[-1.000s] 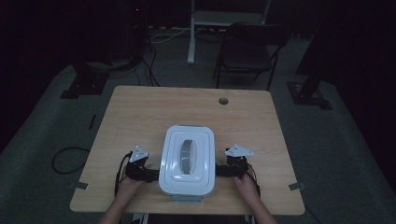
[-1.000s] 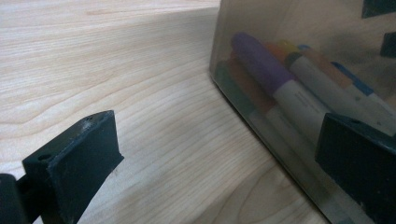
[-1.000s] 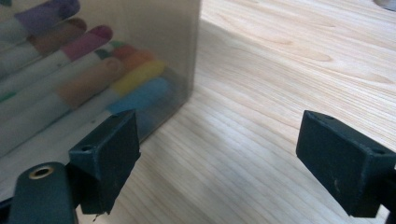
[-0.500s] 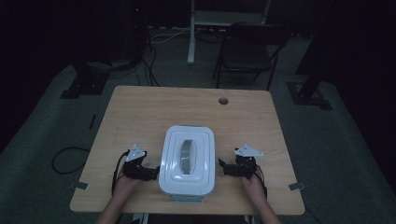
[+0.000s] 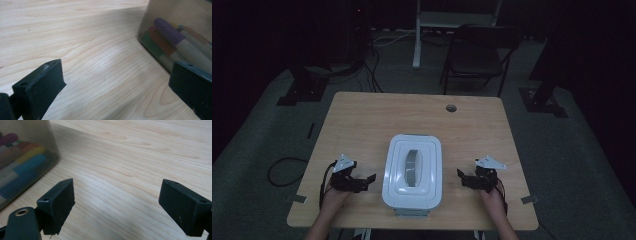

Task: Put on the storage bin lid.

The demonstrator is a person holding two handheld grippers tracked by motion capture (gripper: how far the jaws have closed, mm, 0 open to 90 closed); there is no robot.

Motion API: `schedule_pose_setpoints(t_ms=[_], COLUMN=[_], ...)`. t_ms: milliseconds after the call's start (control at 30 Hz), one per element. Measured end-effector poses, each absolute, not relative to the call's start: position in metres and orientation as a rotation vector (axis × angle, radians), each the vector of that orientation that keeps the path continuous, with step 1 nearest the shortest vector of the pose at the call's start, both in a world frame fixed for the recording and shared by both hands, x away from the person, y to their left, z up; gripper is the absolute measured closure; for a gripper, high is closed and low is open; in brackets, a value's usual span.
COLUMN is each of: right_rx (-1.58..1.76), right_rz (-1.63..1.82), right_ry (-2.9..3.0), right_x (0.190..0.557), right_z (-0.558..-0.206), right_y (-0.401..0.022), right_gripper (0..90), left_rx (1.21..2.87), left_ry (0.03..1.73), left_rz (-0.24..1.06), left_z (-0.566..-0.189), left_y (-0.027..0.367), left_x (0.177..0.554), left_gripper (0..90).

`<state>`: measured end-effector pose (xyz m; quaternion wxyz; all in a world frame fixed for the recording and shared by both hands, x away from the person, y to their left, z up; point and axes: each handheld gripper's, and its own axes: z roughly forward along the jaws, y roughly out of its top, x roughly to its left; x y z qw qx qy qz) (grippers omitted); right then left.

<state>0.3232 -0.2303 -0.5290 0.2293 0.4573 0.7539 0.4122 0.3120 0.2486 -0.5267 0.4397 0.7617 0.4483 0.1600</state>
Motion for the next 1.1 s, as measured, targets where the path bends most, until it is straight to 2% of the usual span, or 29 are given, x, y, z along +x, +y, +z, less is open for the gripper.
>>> schedule_pose_setpoints(t_ms=[767, 1100], right_rx=[1.42, 1.562], right_rz=[0.975, 0.866], right_ry=[1.922, 1.831], right_x=[0.316, 0.316], right_z=[-0.536, -0.543], right_y=[-0.292, -0.317], right_gripper=[12.9, 13.0], left_rx=[1.84, 1.807], left_ry=[1.247, 1.398], left_rz=[0.455, 0.485], left_z=[-0.522, -0.525], left_y=[0.302, 0.321], left_x=[0.284, 0.278], left_gripper=[0.5, 0.5])
